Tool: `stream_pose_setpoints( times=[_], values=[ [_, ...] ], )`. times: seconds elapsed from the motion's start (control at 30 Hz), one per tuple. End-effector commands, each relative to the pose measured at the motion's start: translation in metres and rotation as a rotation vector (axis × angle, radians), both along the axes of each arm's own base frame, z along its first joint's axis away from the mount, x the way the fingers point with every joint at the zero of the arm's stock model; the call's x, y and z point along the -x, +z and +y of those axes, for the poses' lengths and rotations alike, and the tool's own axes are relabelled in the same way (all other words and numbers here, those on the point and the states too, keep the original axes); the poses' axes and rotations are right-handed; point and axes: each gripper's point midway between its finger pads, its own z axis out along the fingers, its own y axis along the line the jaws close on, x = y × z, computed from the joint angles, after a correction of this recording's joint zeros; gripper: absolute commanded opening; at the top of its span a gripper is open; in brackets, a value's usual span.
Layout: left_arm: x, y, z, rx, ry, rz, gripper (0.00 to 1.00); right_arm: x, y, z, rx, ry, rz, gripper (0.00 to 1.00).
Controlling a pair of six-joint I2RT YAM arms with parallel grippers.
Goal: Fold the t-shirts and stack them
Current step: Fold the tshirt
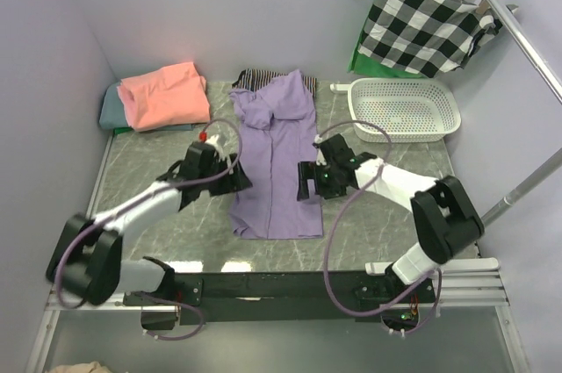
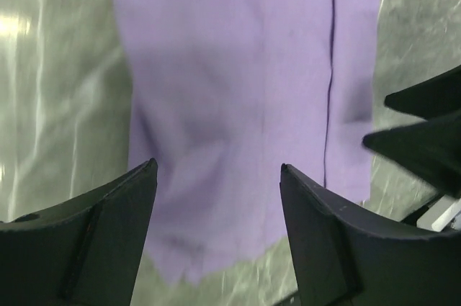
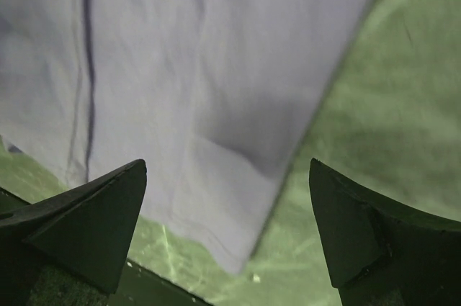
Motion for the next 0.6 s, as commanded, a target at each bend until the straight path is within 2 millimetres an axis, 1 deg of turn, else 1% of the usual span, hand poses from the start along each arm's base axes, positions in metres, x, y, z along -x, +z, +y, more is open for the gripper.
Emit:
stream_pose_setpoints(
  times=[0.0,0.03,0.07,0.1,0.13,0.17,0.23,0.27,0.3,0.37,0.43,0.47,0.53,0.57],
  values=[
    [0.048,-0.016,0.019,-0.026,0.113,0.092,0.74,0.016,0.006,-0.004,-0.002,-0.076,-0.025,1.00],
    [0.054,-0.009,0.021,-0.008,0.125,0.071,0.74,0.020,0.005,-0.006,0.006,-0.084,-0.025,1.00],
    [0.067,-0.019,0.025,-0.019,0.134,0.096,0.74,0.029,0.000,-0.007,0.018,-0.080,-0.011,1.00],
    [0.072,-0.021,0.028,-0.011,0.162,0.112,0.74,0.032,0.001,-0.009,0.020,-0.097,-0.014,1.00],
    [0.077,-0.018,0.030,0.004,0.166,0.103,0.75,0.035,0.000,-0.010,0.024,-0.102,-0.010,1.00],
    [0.086,-0.028,0.033,-0.002,0.166,0.123,0.75,0.042,-0.005,-0.012,0.030,-0.102,0.000,1.00],
    [0.092,-0.031,0.034,0.016,0.178,0.132,0.74,0.045,-0.004,-0.014,0.021,-0.117,-0.003,1.00],
    [0.097,-0.037,0.033,0.014,0.171,0.144,0.73,0.049,-0.008,-0.017,0.024,-0.121,0.001,1.00],
    [0.100,-0.039,0.032,0.022,0.181,0.158,0.72,0.049,-0.007,-0.018,0.019,-0.126,-0.004,1.00],
    [0.105,-0.051,0.036,-0.011,0.203,0.192,0.68,0.053,-0.010,-0.020,0.017,-0.127,0.002,1.00],
    [0.109,-0.058,0.039,-0.035,0.219,0.211,0.64,0.055,-0.011,-0.020,0.012,-0.130,0.006,1.00],
    [0.115,-0.063,0.040,-0.042,0.225,0.230,0.63,0.058,-0.013,-0.021,0.011,-0.130,0.010,1.00],
    [0.118,-0.062,0.037,-0.025,0.215,0.222,0.61,0.058,-0.012,-0.021,0.004,-0.134,0.004,1.00],
    [0.120,-0.065,0.038,-0.022,0.218,0.225,0.60,0.058,-0.013,-0.021,0.002,-0.137,0.006,1.00]
  ],
)
